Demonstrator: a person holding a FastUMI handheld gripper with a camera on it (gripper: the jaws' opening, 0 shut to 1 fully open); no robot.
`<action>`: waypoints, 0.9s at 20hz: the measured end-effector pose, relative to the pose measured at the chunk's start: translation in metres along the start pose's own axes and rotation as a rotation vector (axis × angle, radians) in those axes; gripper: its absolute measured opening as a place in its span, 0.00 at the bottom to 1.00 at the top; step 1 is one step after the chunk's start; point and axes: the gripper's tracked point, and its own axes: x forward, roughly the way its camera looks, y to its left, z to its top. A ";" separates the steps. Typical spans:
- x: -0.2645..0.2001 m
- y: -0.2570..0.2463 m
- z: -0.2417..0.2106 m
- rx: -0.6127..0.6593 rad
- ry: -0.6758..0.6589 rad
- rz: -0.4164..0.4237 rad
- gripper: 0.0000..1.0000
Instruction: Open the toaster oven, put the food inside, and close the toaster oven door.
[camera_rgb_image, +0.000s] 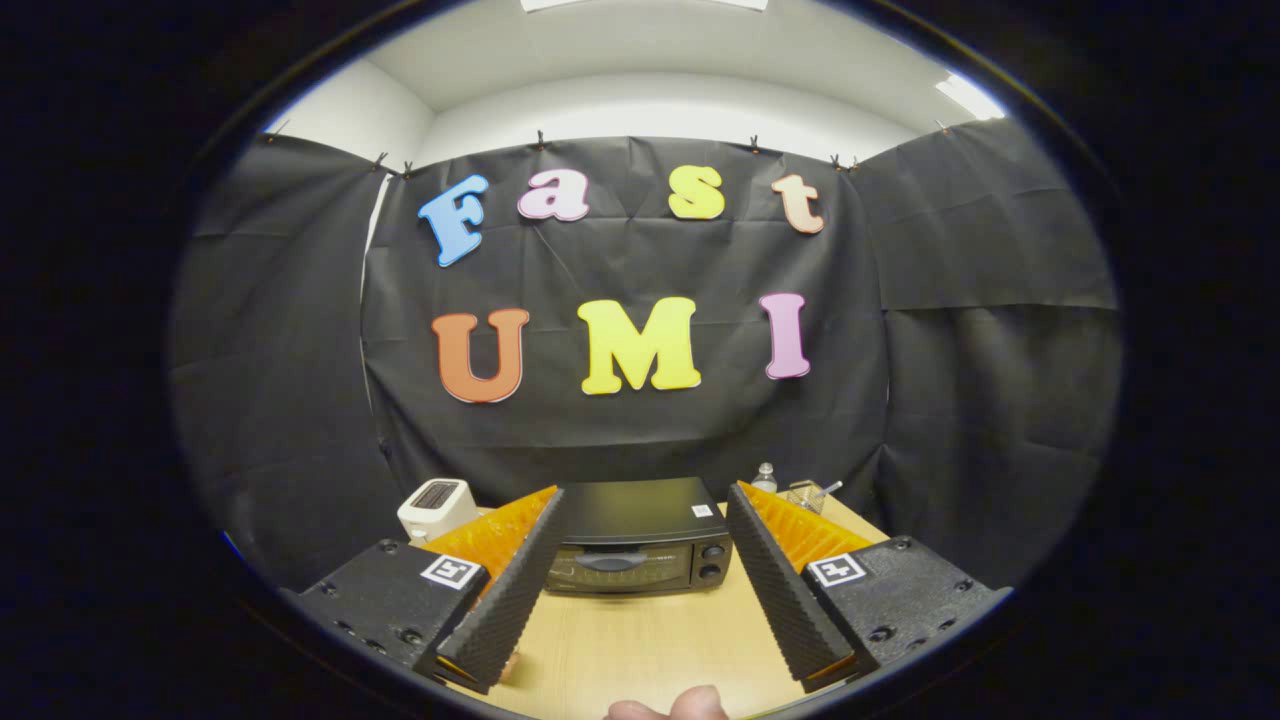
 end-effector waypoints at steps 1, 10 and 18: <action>0.001 0.000 -0.001 -0.006 0.004 0.005 1.00; 0.045 -0.008 -0.032 0.016 0.081 0.037 1.00; 0.162 -0.002 -0.095 0.017 0.141 0.074 1.00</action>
